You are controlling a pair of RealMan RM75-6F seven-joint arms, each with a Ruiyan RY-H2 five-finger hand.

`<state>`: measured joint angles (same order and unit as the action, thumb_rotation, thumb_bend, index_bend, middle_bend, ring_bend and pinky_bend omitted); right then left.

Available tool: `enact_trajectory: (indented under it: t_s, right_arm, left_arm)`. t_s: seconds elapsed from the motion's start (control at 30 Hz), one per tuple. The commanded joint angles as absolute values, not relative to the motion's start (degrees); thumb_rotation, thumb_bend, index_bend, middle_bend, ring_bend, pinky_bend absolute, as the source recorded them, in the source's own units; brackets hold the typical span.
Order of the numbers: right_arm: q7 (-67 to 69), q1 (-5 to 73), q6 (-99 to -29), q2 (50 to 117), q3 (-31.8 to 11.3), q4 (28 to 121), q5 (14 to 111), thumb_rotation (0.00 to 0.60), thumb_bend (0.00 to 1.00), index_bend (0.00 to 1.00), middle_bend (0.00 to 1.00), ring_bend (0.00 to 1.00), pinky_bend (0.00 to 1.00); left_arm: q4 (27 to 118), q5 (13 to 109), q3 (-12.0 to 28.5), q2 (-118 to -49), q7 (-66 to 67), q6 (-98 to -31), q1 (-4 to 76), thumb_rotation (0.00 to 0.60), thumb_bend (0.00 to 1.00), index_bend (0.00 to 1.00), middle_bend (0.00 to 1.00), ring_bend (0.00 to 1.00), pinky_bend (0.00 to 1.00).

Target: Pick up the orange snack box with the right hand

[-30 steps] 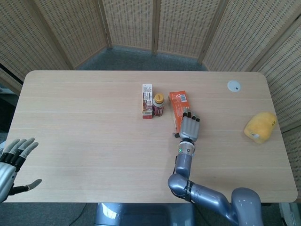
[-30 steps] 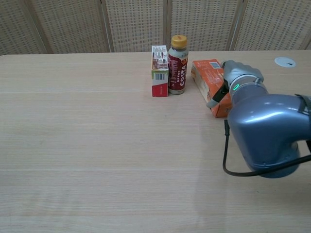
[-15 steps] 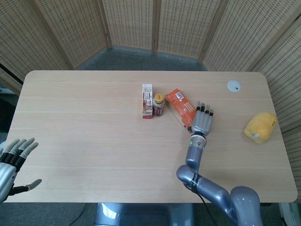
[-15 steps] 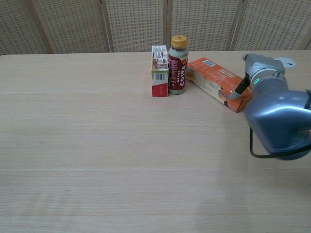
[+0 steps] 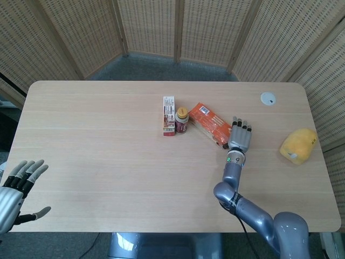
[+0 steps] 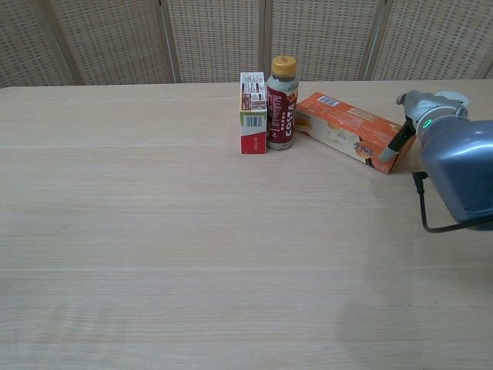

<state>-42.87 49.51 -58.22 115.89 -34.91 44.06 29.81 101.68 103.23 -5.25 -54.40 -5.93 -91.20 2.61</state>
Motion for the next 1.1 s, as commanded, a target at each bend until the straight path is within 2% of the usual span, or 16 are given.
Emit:
enact_trajectory:
  t_s: [0.03,0.5,0.57,0.63,0.7,0.77,0.83,0.9,1.1]
  right_arm:
    - [-42.6,50.5,-56.6,116.3,-34.3,41.6,30.1,0.600,0.00,0.00,0.00,0.00,0.00]
    - [-39.9,51.8,-51.0,118.2,-33.8,34.2,30.4,0.600,0.03,0.00,0.01,0.00,0.00]
    - [-39.6,51.7,-50.5,118.5,-33.4,33.4,30.8,0.600,0.02,0.00,0.12,0.00,0.00]
    - [-39.3,51.7,-50.3,118.7,-33.0,32.6,31.4,0.600,0.00,0.06,0.25,0.03,0.00]
    - [-38.4,51.8,-50.5,119.0,-32.6,31.8,32.4,0.600,0.00,0.19,0.41,0.15,0.08]
    - [-37.1,51.8,-51.1,119.3,-31.8,31.0,34.1,0.600,0.00,0.31,0.54,0.29,0.21]
    - [-35.2,51.7,-51.7,119.4,-31.4,30.4,35.7,0.600,0.03,0.40,0.64,0.39,0.28]
    - [-34.0,51.6,-51.9,119.5,-31.2,30.0,36.6,0.600,0.06,0.45,0.70,0.44,0.33]
    - [-32.0,51.4,-52.5,119.5,-31.5,30.0,38.1,0.600,0.08,0.48,0.73,0.48,0.36]
  left_arm:
    - [101.7,103.1,-5.3,-54.5,-5.9,-91.1,2.6,0.600,0.06,0.10,0.00,0.00,0.00]
    - [101.5,102.6,-5.1,-54.6,-6.1,-90.8,2.8,0.600,0.05,0.10,0.00,0.00,0.00]
    - [101.4,102.6,-5.1,-54.6,-6.1,-90.8,2.8,0.600,0.05,0.10,0.00,0.00,0.00]
    - [101.4,102.6,-5.1,-54.6,-6.0,-90.8,2.8,0.600,0.05,0.10,0.00,0.00,0.00]
    - [101.4,102.6,-5.1,-54.6,-6.1,-90.8,2.8,0.600,0.05,0.10,0.00,0.00,0.00]
    - [101.3,102.6,-5.0,-54.6,-6.0,-90.9,2.8,0.600,0.05,0.10,0.00,0.00,0.00]
    - [101.3,102.5,-5.0,-54.7,-6.0,-90.8,2.8,0.600,0.05,0.10,0.00,0.00,0.00]
    - [101.3,102.5,-5.0,-54.7,-5.9,-90.7,2.9,0.600,0.05,0.10,0.00,0.00,0.00]
    - [101.4,102.7,-5.1,-54.8,-5.7,-90.7,2.9,0.600,0.05,0.10,0.00,0.00,0.00]
